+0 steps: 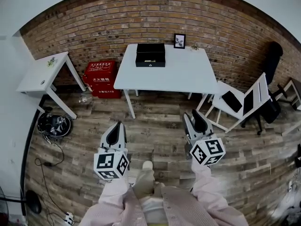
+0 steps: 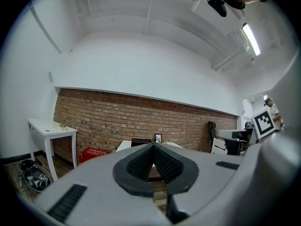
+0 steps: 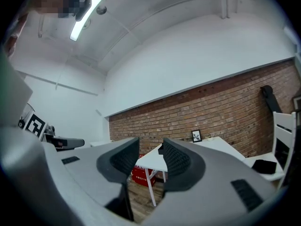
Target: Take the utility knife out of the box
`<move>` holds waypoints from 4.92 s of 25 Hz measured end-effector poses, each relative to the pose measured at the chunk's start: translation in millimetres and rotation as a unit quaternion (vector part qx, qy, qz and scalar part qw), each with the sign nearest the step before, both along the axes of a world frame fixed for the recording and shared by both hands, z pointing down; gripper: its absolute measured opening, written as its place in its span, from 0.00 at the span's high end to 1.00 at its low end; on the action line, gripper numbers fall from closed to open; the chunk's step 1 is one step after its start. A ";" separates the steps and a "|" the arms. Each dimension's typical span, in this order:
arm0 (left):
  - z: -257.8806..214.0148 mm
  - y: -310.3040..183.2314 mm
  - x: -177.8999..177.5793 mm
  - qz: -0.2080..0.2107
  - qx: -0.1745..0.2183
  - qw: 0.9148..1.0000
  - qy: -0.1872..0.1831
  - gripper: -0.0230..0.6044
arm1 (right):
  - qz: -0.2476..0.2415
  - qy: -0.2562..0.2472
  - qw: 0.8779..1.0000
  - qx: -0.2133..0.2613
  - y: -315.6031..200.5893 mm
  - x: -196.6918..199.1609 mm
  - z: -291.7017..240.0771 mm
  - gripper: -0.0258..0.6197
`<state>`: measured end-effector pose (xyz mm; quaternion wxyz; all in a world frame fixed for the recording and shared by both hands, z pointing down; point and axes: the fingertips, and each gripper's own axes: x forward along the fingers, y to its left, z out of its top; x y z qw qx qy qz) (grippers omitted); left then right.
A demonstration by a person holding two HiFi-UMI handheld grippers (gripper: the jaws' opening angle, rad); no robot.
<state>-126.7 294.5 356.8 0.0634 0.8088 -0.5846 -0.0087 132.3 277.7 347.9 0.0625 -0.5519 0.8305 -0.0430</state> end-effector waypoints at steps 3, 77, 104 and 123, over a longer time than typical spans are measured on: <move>5.4 -7.5 2.2 0.000 -0.007 1.000 0.000 0.98 | -0.001 0.001 1.000 -0.004 -9.9 0.4 4.8 0.73; 85.6 -544.3 30.8 0.022 -0.127 0.991 0.033 0.98 | -0.084 0.023 0.986 -0.141 -556.8 -26.6 91.6 0.72; 153.1 -618.9 43.8 0.012 -0.219 0.975 0.045 0.98 | -0.308 0.231 0.890 -0.245 -634.8 -104.0 193.5 0.72; 174.6 -645.5 50.8 0.061 -0.251 0.965 0.055 0.98 | -0.384 0.405 0.764 -0.324 -638.9 -136.2 264.4 0.72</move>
